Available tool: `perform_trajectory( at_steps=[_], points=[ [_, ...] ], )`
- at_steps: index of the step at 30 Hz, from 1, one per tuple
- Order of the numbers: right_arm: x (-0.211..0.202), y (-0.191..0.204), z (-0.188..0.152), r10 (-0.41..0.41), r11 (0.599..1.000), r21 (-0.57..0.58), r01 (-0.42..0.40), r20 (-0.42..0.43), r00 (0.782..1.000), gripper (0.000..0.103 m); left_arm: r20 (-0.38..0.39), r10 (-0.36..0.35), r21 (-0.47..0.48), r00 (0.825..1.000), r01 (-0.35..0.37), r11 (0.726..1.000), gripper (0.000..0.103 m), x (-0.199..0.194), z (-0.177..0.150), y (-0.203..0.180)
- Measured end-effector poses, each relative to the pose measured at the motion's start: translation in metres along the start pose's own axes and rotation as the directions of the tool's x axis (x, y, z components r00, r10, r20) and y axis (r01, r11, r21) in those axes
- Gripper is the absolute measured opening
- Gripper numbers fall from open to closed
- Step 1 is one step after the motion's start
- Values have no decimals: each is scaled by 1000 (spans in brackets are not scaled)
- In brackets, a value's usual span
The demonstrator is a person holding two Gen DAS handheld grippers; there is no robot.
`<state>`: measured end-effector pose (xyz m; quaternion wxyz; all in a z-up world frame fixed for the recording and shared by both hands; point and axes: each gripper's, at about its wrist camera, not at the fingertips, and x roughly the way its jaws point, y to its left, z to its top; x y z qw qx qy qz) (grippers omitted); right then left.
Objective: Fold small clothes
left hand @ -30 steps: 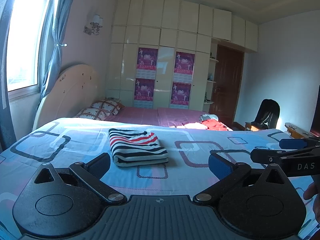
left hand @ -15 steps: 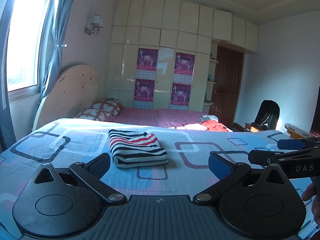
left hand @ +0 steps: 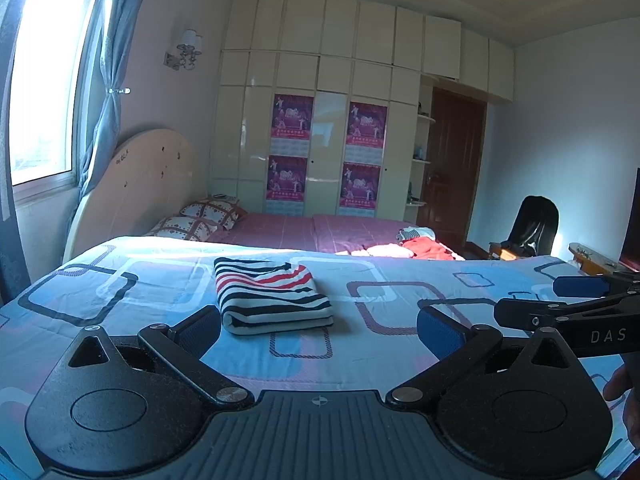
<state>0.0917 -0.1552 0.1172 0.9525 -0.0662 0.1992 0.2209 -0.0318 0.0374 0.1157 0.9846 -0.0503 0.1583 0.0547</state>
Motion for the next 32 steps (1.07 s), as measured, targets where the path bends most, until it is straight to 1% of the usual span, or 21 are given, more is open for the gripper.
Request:
perform_trajectory(
  at_steps=[10,18,26,32],
  points=[
    [-1,-6,-4,-3,1000,9,3,3,1000,102,0,-4,11,1000,4,1000,103,3,2,-7],
    [-1,-8,-6,-5,1000,10,5,6,1000,102,12,8,33,1000,-9,999,103,6,2,-5],
    [0,-4,-6,-8,1000,4,8,2,1000,102,40,-3,-7,999,3,1000,103,1,-1,0],
    [-1,-2,-7,-6,1000,0,6,3,1000,102,29,-9,-21,1000,10,1000,103,2,-3,2]
  ],
)
